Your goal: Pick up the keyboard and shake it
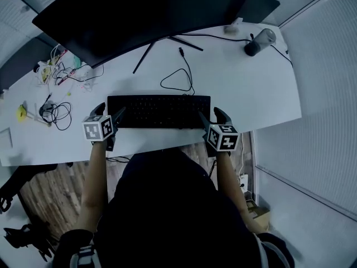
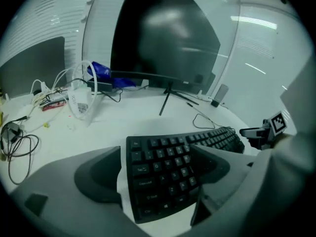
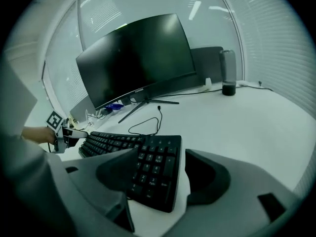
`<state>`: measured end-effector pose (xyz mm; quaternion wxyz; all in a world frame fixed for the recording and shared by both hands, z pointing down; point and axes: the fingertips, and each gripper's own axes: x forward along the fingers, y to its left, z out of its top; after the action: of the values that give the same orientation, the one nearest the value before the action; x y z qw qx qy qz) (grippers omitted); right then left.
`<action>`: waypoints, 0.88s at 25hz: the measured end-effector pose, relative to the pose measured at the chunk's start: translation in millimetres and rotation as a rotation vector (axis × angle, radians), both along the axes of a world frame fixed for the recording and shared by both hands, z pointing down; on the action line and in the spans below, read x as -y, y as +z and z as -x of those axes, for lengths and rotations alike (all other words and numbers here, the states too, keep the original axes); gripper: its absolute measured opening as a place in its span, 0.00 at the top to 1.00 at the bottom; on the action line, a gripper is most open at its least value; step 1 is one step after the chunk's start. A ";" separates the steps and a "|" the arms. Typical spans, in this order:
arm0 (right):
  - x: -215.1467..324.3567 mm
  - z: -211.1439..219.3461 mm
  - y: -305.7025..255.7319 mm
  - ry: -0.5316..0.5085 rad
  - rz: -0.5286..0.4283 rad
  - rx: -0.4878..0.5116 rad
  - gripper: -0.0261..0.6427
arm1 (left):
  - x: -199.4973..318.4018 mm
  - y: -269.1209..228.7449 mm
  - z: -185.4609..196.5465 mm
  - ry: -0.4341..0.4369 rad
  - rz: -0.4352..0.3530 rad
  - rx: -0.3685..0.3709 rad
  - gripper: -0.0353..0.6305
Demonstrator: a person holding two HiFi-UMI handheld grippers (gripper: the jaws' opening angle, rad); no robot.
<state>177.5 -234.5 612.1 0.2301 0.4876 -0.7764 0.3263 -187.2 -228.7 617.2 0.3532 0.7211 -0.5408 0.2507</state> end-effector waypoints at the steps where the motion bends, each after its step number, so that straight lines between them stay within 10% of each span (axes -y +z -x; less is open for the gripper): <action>1: -1.2 -1.3 4.2 0.006 0.031 0.011 0.53 | 2.6 7.8 2.6 0.005 0.034 0.005 0.33; 12: -4.8 3.4 42.7 0.068 0.271 0.044 0.50 | 12.3 37.4 1.2 0.082 0.207 -0.064 0.29; 22: -1.5 1.5 45.6 0.089 0.365 -0.015 0.53 | 18.6 36.4 -3.6 0.022 0.199 -0.074 0.30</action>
<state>176.0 -232.9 657.7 0.3060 0.4739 -0.6802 0.4681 -183.7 -247.3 653.7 0.4400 0.6971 -0.4918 0.2804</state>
